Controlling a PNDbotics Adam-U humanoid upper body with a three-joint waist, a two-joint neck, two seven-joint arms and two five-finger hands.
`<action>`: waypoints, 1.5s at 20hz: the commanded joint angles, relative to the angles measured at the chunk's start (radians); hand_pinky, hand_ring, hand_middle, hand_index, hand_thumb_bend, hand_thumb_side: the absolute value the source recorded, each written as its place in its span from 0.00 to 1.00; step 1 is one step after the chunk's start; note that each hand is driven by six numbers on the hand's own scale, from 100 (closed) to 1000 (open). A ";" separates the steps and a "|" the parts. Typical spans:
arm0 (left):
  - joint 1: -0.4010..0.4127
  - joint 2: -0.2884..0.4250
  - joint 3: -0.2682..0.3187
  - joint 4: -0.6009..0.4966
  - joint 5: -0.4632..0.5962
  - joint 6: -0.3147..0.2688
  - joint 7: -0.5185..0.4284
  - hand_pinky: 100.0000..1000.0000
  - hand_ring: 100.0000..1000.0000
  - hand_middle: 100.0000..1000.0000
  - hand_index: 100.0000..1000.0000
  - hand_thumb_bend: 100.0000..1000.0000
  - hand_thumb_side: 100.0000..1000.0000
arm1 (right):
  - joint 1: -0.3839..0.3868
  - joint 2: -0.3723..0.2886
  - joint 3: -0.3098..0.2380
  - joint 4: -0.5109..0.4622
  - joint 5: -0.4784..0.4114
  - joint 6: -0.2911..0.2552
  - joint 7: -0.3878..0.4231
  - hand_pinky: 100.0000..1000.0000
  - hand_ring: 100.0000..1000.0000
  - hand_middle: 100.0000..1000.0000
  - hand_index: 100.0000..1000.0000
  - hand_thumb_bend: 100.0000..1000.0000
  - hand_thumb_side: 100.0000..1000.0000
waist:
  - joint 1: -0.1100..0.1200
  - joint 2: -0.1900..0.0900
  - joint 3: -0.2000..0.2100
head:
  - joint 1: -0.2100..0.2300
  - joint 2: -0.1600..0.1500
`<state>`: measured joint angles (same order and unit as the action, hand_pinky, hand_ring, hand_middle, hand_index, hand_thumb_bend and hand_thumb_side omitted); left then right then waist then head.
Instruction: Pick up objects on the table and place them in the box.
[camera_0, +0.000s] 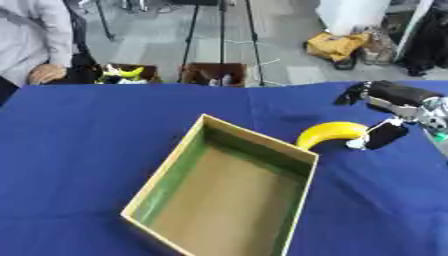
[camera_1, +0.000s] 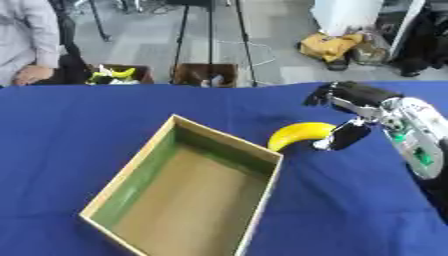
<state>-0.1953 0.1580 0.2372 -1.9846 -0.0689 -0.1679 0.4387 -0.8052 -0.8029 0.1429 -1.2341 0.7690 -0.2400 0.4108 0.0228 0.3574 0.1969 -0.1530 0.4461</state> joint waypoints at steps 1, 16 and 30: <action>-0.009 0.011 -0.002 -0.015 -0.005 0.000 -0.004 0.13 0.36 0.35 0.57 0.00 1.00 | -0.025 -0.020 -0.003 0.009 0.015 -0.009 0.000 0.77 0.76 0.72 0.83 0.34 0.35 | 0.000 -0.016 0.001 | -0.004 -0.013; -0.012 0.009 -0.003 -0.015 -0.007 0.000 -0.004 0.12 0.36 0.35 0.57 0.00 1.00 | -0.051 -0.014 0.004 0.066 0.052 -0.029 0.004 0.76 0.77 0.72 0.82 0.17 0.40 | -0.003 -0.005 0.008 | -0.007 -0.018; -0.018 0.008 -0.004 -0.015 -0.009 -0.001 -0.009 0.12 0.36 0.35 0.57 0.00 0.99 | 0.001 -0.066 0.003 0.023 0.054 -0.015 0.025 0.77 0.79 0.76 0.83 0.13 0.38 | -0.008 0.009 0.014 | -0.009 -0.025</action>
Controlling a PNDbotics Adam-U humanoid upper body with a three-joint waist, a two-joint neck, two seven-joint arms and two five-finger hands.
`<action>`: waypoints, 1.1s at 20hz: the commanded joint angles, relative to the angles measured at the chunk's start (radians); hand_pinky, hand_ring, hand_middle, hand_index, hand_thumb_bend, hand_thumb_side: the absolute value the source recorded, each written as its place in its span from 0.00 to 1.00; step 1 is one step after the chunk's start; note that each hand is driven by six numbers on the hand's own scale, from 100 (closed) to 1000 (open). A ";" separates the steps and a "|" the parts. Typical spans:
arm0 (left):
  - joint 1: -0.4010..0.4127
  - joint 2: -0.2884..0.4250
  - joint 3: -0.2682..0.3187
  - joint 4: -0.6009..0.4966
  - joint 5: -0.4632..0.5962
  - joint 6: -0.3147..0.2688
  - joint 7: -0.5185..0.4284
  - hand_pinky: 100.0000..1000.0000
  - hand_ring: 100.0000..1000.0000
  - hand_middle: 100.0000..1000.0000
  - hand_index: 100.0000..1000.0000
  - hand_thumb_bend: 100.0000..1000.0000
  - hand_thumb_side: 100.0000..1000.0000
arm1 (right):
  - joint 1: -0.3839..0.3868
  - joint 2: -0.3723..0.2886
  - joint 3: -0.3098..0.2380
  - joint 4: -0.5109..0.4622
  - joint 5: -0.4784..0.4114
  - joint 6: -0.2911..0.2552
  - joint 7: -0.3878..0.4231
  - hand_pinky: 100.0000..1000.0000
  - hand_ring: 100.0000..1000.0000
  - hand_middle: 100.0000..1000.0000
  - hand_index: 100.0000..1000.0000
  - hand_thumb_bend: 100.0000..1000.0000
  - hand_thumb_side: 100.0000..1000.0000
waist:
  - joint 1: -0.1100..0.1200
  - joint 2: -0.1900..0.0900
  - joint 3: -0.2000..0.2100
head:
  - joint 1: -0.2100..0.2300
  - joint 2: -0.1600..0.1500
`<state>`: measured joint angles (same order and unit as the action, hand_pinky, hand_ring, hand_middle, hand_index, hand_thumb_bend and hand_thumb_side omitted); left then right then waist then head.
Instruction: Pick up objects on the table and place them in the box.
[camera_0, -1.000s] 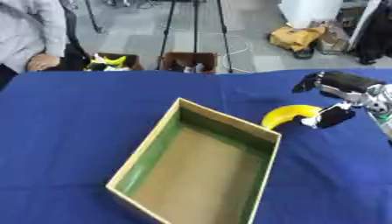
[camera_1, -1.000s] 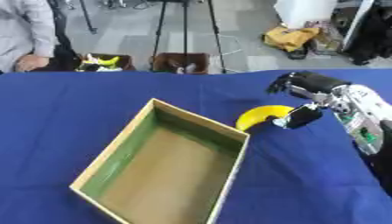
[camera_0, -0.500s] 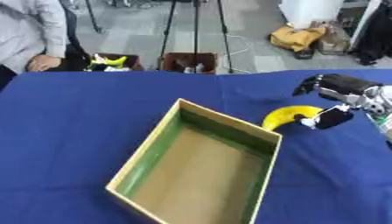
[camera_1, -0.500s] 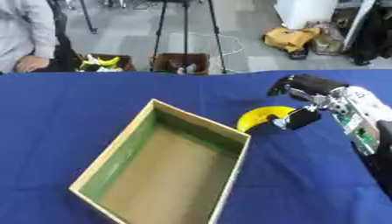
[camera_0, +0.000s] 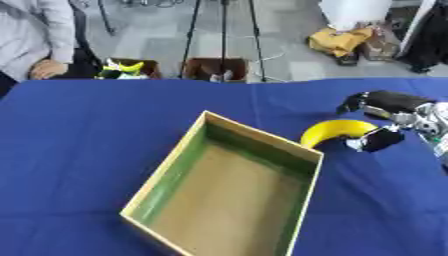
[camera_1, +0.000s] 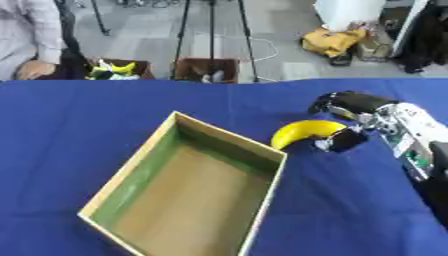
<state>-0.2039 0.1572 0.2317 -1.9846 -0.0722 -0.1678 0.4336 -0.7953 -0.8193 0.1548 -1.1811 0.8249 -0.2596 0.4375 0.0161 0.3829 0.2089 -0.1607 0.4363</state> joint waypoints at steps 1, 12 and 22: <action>-0.010 0.008 0.001 -0.015 -0.005 -0.001 -0.004 0.12 0.36 0.35 0.57 0.00 1.00 | -0.008 -0.051 -0.009 -0.032 0.000 0.006 -0.003 0.77 0.79 0.76 0.84 0.13 0.37 | -0.001 -0.015 0.002 | -0.002 -0.015; -0.012 0.007 0.000 -0.015 -0.003 -0.003 -0.008 0.13 0.36 0.36 0.57 0.00 1.00 | -0.011 -0.050 -0.007 -0.032 0.001 0.010 -0.021 0.76 0.78 0.72 0.82 0.20 0.40 | -0.001 -0.010 0.005 | -0.004 -0.018; -0.014 0.007 -0.001 -0.015 -0.004 -0.005 -0.012 0.13 0.36 0.36 0.57 0.00 1.00 | -0.021 -0.042 -0.005 -0.022 -0.006 0.017 -0.057 0.76 0.77 0.71 0.81 0.20 0.44 | -0.001 -0.004 0.009 | -0.008 -0.028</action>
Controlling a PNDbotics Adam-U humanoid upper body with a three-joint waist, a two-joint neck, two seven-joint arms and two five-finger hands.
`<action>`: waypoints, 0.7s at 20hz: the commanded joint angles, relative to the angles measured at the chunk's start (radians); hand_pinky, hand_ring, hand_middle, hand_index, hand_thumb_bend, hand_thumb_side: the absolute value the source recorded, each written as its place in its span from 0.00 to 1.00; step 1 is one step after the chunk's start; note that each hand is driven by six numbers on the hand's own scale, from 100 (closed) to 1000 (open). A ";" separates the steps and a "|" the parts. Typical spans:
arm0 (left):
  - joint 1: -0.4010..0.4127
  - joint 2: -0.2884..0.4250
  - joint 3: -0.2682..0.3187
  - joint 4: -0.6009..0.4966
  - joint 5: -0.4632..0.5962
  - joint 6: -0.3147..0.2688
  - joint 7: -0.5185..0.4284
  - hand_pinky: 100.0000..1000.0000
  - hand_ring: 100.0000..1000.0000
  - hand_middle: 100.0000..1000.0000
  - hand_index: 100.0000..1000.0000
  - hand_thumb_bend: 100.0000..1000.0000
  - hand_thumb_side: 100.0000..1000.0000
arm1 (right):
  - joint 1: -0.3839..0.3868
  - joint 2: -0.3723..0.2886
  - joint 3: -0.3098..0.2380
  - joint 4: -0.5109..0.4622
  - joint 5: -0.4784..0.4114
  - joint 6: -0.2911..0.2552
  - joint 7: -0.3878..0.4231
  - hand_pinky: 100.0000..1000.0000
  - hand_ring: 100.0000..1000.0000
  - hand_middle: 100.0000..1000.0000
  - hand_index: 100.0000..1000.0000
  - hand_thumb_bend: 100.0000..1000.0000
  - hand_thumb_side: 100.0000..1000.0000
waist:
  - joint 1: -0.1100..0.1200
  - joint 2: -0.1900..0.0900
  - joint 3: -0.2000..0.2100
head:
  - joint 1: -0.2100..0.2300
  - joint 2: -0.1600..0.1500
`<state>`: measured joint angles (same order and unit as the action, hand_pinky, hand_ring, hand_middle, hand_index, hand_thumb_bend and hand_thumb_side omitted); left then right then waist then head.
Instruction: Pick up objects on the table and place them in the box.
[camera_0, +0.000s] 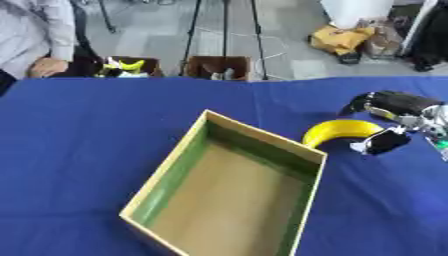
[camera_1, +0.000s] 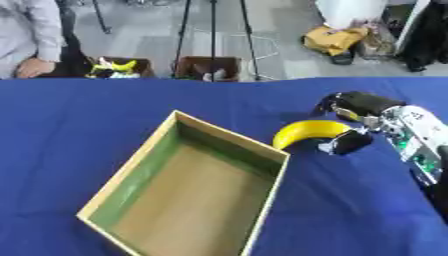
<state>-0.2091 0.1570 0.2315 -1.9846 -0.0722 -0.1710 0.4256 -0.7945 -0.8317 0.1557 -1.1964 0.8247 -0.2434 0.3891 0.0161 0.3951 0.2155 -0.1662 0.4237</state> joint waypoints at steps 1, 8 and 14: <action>-0.009 0.007 -0.001 -0.015 -0.004 -0.001 -0.005 0.13 0.36 0.36 0.57 0.00 1.00 | -0.023 -0.029 -0.005 -0.006 -0.006 0.001 -0.009 0.76 0.77 0.71 0.81 0.19 0.44 | -0.001 -0.016 0.003 | -0.003 -0.017; -0.011 0.006 0.001 -0.015 -0.005 -0.002 -0.005 0.13 0.36 0.36 0.58 0.00 1.00 | -0.024 -0.025 -0.002 0.002 0.000 -0.002 -0.005 0.76 0.77 0.70 0.80 0.17 0.44 | -0.003 -0.012 0.006 | -0.005 -0.022; -0.012 0.006 0.001 -0.015 -0.005 -0.002 -0.005 0.13 0.36 0.36 0.58 0.00 1.00 | -0.023 -0.024 -0.001 0.006 0.003 -0.011 -0.001 0.75 0.77 0.68 0.77 0.18 0.43 | -0.003 -0.010 0.006 | -0.005 -0.022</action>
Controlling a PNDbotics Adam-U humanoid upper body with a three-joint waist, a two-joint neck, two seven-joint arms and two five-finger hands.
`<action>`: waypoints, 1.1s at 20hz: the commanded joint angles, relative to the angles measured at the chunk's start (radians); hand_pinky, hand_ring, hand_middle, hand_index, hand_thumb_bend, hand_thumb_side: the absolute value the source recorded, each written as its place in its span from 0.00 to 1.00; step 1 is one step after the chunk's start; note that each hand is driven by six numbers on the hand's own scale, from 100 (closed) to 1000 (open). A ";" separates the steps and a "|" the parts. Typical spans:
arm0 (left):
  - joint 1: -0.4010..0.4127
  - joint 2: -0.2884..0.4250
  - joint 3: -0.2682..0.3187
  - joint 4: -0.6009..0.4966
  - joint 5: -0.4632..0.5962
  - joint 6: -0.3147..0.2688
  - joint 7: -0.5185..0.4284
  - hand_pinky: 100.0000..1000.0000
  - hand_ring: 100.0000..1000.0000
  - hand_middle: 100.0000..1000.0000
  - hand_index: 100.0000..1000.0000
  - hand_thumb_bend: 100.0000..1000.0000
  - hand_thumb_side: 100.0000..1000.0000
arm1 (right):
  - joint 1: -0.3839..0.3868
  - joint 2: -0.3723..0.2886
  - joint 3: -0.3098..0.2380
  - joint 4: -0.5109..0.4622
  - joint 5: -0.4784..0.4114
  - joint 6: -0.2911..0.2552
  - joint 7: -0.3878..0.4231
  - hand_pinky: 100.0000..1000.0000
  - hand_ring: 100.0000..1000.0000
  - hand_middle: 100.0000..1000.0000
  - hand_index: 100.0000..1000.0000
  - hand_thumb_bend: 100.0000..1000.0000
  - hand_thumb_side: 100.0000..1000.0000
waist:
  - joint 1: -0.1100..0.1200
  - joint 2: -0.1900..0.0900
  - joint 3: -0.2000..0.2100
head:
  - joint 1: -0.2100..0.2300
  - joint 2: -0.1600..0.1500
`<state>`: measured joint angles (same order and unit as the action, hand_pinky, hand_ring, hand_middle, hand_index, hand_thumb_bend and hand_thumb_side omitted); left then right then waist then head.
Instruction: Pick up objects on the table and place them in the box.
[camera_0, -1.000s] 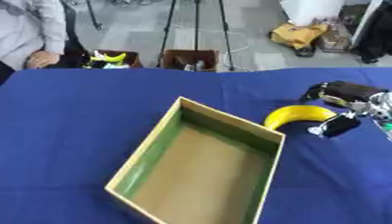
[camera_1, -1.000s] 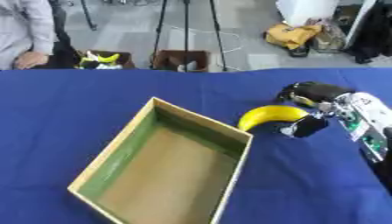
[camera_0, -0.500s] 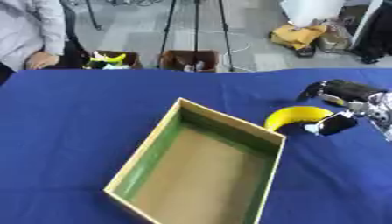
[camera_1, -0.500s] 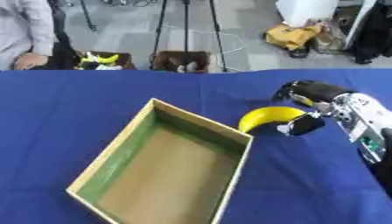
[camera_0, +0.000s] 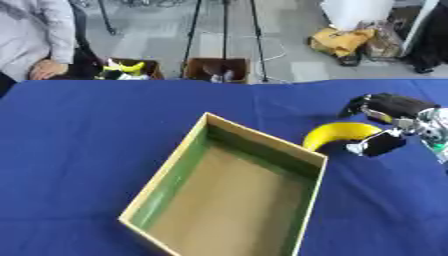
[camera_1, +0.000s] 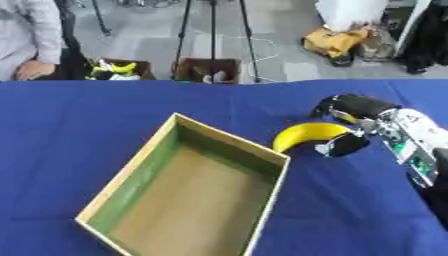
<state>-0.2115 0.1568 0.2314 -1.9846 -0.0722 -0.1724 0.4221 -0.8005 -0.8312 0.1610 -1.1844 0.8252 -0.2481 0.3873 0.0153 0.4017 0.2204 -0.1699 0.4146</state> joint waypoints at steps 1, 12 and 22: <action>-0.010 0.006 0.001 -0.015 -0.005 -0.001 -0.002 0.13 0.36 0.36 0.58 0.00 1.00 | -0.017 -0.024 -0.006 -0.005 0.002 -0.007 0.001 0.74 0.76 0.66 0.76 0.17 0.43 | -0.002 -0.016 0.002 | -0.002 -0.014; -0.010 0.006 0.000 -0.015 -0.005 -0.002 -0.002 0.13 0.36 0.36 0.58 0.00 1.00 | -0.018 -0.022 -0.007 0.000 0.004 -0.010 -0.013 0.72 0.75 0.63 0.72 0.13 0.46 | -0.001 -0.013 0.003 | -0.002 -0.016; -0.012 0.004 0.000 -0.015 -0.005 -0.004 -0.003 0.13 0.35 0.36 0.58 0.00 1.00 | -0.017 -0.021 -0.006 0.010 0.017 -0.013 -0.009 0.73 0.76 0.66 0.74 0.15 0.44 | 0.000 -0.006 0.006 | -0.005 -0.022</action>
<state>-0.2133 0.1495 0.2314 -1.9846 -0.0723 -0.1735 0.4210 -0.8006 -0.8306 0.1612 -1.1712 0.8342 -0.2595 0.3747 0.0160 0.4138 0.2244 -0.1712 0.4059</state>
